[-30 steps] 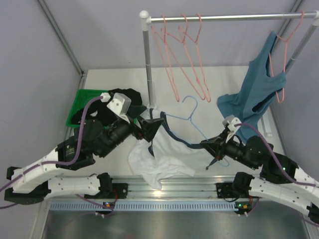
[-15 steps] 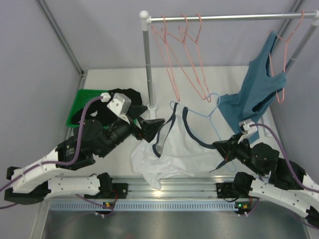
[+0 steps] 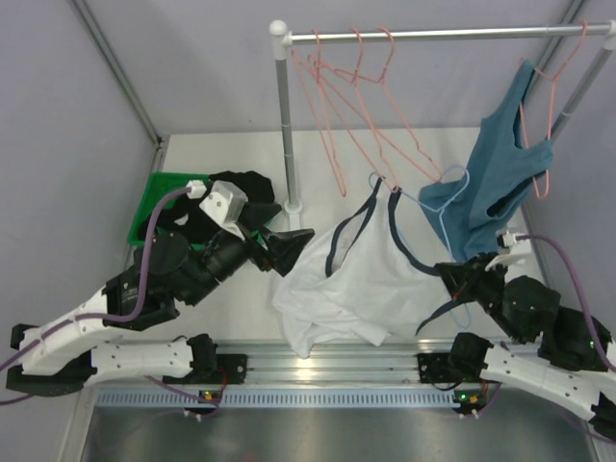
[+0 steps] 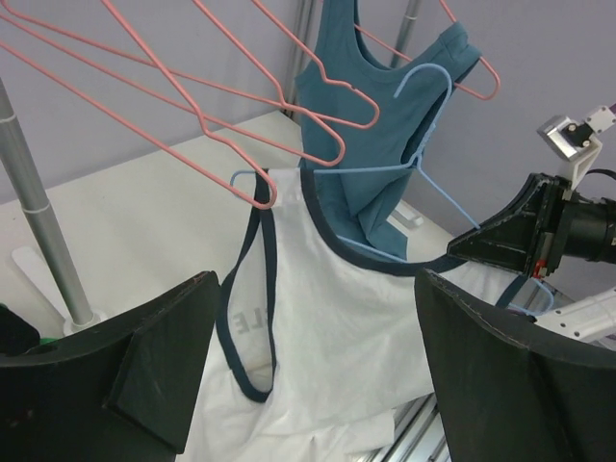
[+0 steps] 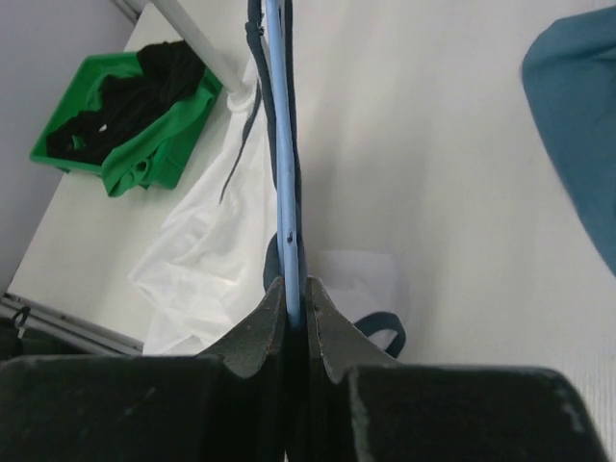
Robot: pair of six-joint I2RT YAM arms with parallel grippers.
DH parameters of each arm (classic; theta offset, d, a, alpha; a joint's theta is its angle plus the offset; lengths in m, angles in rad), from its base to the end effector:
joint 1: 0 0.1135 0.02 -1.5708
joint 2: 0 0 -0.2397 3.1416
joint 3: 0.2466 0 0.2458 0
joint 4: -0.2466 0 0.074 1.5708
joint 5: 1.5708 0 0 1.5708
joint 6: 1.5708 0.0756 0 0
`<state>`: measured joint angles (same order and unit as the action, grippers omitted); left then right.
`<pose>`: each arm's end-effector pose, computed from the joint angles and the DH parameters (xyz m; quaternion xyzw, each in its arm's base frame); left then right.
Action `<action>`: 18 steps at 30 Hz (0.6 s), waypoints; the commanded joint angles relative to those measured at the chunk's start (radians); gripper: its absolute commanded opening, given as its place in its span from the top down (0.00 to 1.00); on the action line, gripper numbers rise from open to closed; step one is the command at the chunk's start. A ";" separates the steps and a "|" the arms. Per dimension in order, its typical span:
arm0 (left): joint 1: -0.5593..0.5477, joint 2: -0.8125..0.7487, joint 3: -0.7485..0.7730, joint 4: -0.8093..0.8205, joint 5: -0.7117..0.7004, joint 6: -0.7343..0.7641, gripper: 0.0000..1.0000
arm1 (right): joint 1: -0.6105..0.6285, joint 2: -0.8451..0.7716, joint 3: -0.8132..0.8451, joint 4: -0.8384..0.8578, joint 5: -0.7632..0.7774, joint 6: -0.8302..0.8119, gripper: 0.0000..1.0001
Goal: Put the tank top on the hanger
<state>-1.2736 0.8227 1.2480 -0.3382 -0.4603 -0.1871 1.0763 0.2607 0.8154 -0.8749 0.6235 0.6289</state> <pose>0.0879 -0.1723 0.4545 0.1961 0.6501 -0.3640 0.6375 0.0806 0.0564 0.3092 0.0039 0.7923 0.2559 0.5539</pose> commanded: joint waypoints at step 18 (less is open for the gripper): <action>-0.003 -0.004 0.011 0.062 0.023 0.026 0.13 | -0.007 0.134 0.292 -0.167 0.248 0.025 1.00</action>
<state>-1.2736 0.8143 1.2411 -0.3168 -0.4530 -0.1799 1.0767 0.3927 1.0641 -1.0050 0.8043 0.6243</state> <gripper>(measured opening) 0.874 0.055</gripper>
